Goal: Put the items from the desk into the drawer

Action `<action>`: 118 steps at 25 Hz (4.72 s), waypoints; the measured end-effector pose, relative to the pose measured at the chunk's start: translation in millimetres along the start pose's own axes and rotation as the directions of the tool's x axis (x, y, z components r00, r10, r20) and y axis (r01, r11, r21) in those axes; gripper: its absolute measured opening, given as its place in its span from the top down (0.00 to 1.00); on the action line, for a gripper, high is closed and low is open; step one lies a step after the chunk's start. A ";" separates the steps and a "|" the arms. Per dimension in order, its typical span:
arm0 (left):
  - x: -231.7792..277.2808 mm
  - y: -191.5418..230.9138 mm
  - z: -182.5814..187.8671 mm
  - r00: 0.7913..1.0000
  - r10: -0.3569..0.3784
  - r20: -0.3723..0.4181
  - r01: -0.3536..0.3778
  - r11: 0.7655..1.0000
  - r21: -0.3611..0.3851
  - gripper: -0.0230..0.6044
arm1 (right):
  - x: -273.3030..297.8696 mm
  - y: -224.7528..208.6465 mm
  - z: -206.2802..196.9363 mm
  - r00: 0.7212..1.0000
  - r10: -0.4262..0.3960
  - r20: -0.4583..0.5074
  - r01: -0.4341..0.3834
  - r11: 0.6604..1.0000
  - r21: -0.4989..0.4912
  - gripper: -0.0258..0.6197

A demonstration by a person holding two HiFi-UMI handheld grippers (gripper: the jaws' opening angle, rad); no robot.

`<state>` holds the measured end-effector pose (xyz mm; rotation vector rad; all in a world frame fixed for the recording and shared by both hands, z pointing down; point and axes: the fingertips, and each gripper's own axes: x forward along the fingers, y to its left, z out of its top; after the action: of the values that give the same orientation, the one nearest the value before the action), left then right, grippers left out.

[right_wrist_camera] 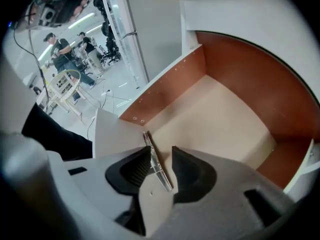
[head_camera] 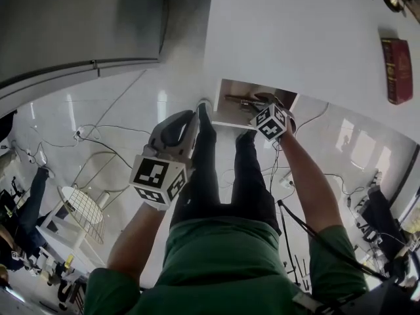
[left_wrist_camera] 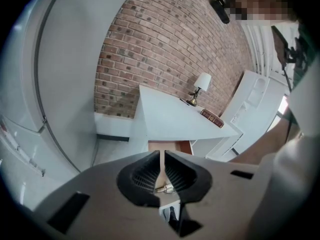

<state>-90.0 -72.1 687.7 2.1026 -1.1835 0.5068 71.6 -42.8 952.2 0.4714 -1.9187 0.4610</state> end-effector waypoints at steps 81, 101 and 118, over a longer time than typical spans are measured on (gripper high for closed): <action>-238.4 -205.2 409.7 0.598 -0.213 0.772 -0.416 0.741 0.527 0.92 | -693.1 -37.0 277.0 0.096 -0.559 0.824 0.460 0.759 0.461 0.96; -227.8 -215.1 404.5 0.608 -0.248 0.754 -0.428 0.697 0.575 0.92 | -714.8 -31.2 284.4 0.064 -0.526 0.848 0.381 0.798 0.467 0.96; -215.0 -205.8 401.9 0.630 -0.244 0.737 -0.389 0.723 0.571 0.92 | -704.4 -33.8 286.3 0.097 -0.529 0.843 0.374 0.804 0.462 0.96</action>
<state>-19.5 -152.1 199.1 3.1335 -1.7682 -0.0097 124.8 -140.2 199.2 1.7494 -2.7019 -0.2744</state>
